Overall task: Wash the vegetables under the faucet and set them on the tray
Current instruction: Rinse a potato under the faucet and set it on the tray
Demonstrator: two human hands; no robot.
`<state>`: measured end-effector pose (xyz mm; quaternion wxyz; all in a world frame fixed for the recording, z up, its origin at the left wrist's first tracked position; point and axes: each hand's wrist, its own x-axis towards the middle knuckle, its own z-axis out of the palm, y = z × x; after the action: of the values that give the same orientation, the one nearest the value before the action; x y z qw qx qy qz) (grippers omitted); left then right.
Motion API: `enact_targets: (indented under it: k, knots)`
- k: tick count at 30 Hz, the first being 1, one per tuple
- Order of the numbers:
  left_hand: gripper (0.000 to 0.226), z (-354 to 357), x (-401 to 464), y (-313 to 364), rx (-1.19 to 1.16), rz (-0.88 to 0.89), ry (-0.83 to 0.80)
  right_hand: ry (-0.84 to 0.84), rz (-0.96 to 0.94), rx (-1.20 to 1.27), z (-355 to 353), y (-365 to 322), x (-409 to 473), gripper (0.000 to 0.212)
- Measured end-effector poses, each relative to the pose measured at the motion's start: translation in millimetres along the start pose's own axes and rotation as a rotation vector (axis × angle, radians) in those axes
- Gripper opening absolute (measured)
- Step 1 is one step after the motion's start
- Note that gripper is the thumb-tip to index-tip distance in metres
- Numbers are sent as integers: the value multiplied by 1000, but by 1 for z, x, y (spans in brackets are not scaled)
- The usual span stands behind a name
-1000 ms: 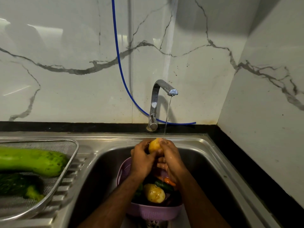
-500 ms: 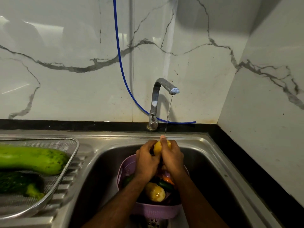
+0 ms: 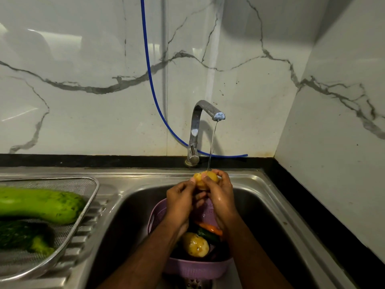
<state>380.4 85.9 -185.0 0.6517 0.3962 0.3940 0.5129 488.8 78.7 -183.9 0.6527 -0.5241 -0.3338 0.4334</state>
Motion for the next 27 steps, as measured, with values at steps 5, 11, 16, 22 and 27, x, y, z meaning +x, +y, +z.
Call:
enact_targets:
  k: [5,11,16,22,27]
  knots:
    - [31,-4,2,4,-232,-101,-78,-152,79,77,-7,-2,-2,49]
    - [28,-4,4,3,-251,-71,-62,-142,39,52,-2,3,2,51]
    - [31,3,1,2,-103,55,-83,-39,49,-3,0,3,5,34]
    - [27,0,1,2,-104,39,-49,-139,140,54,-5,7,7,32]
    - [37,2,-1,-3,386,418,-98,47,158,-86,3,13,13,33]
